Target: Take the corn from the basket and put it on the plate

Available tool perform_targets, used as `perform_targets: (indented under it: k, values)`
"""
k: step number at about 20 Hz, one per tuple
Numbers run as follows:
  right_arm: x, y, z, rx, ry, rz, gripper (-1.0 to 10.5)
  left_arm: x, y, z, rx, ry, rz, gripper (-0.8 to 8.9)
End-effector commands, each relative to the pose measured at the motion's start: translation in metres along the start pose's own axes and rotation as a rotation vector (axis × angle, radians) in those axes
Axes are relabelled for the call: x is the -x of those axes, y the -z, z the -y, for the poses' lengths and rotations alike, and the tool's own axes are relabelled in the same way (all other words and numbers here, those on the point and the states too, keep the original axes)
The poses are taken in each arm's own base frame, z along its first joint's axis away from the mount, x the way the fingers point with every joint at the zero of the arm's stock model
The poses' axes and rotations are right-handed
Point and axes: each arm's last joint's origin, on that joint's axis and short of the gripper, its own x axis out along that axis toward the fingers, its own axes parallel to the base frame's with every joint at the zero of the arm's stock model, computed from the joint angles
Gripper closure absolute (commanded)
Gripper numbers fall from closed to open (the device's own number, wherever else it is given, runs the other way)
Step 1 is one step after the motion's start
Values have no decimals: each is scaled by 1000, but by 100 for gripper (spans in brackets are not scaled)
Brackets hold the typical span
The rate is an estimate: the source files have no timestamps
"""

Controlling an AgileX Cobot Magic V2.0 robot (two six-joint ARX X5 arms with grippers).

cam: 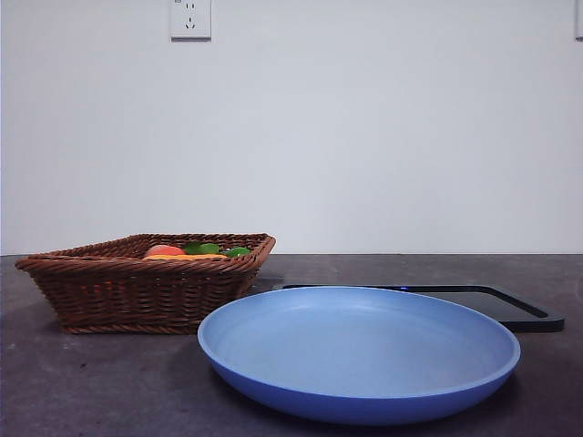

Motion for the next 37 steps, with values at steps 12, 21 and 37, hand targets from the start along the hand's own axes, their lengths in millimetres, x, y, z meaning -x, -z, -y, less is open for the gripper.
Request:
perform_targets:
  k: [12, 21, 37]
  values:
    - [-3, -64, -32, 52, -121, -233, 945, 6, -56, 32, -43, 127, -188, 807]
    - [-24, -82, -48, 166, -283, -533, 945, -4, -82, 47, -140, 234, -368, 807]
    - [-46, -68, -60, 188, -383, -787, 803, -27, -81, 60, -208, 350, -549, 588]
